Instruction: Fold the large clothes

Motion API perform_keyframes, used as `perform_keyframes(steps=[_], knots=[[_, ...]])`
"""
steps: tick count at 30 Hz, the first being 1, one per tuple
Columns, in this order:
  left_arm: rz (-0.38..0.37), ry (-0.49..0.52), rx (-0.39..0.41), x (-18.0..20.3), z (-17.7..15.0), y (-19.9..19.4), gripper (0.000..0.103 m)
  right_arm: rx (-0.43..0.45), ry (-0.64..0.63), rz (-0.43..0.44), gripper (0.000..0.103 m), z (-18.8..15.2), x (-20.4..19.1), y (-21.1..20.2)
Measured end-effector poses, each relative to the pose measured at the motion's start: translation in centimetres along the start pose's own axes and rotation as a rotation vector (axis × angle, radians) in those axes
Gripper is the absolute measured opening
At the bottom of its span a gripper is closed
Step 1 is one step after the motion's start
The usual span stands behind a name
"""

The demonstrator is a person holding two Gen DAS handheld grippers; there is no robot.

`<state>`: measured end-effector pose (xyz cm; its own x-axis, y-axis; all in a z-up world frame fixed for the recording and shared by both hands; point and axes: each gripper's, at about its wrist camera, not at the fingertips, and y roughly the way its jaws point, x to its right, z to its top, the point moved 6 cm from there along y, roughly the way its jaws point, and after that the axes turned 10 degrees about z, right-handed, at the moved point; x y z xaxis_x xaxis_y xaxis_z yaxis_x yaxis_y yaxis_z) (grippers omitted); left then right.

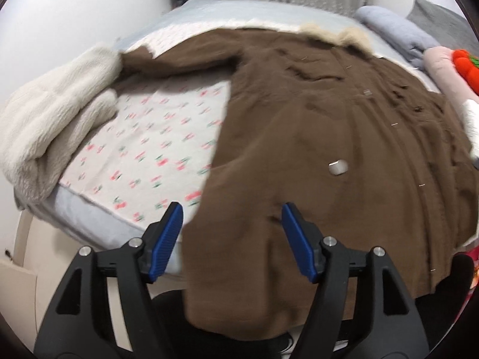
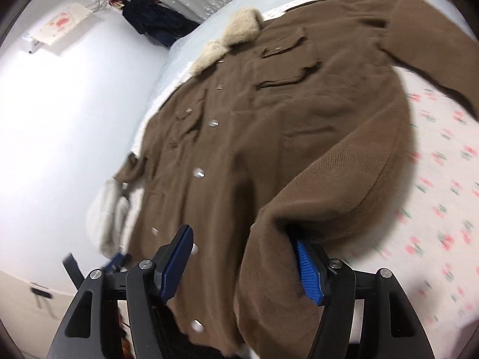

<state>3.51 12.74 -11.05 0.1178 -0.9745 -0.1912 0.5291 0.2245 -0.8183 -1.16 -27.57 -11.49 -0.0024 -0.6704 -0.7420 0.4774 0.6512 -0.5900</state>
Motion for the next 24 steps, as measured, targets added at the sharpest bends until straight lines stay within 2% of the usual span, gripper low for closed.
perform_keyframes(steps=[4, 8, 9, 11, 12, 13, 15, 16, 19, 22, 24], knots=[[-0.073, -0.016, -0.103, -1.3, -1.4, 2.5, 0.069, 0.017, 0.042, -0.049, 0.074, -2.8, 3.1, -2.3], [-0.208, -0.044, -0.193, -0.7, -2.6, 4.2, 0.069, -0.022, 0.132, -0.059, 0.074, -4.2, 6.4, -1.2], [-0.238, -0.052, -0.218, -0.3, -2.9, 4.6, 0.066, -0.042, 0.155, -0.056, 0.072, -4.6, 7.1, -0.8], [-0.262, -0.056, -0.218, 0.4, -3.2, 4.5, 0.038, -0.071, 0.162, -0.007, 0.029, -5.1, 7.4, 0.2], [-0.297, -0.057, -0.203, 0.9, -3.1, 3.9, 0.012, -0.074, 0.167, 0.010, 0.013, -5.2, 7.1, 0.1], [-0.319, -0.066, -0.193, 1.1, -3.0, 3.3, 0.010, -0.054, 0.141, -0.006, 0.010, -5.1, 6.5, -0.8], [-0.274, -0.062, -0.127, 0.8, -2.3, 1.4, 0.010, 0.019, 0.031, -0.067, 0.007, -4.5, 3.8, -3.9], [-0.274, -0.067, -0.100, 0.6, -2.0, 0.5, 0.010, 0.082, -0.044, -0.154, 0.007, -4.0, 2.0, -6.8], [-0.268, -0.096, -0.052, -0.5, -1.2, -1.7, 0.010, 0.187, -0.130, -0.243, 0.007, -3.2, -0.4, -12.7], [-0.221, -0.076, -0.060, -0.9, -1.5, -1.6, 0.011, 0.184, -0.118, -0.330, 0.008, -3.2, 0.8, -15.3], [-0.169, -0.031, -0.104, -0.6, -2.1, -0.3, 0.018, 0.169, -0.050, -0.339, 0.011, -3.6, 2.8, -15.4]])
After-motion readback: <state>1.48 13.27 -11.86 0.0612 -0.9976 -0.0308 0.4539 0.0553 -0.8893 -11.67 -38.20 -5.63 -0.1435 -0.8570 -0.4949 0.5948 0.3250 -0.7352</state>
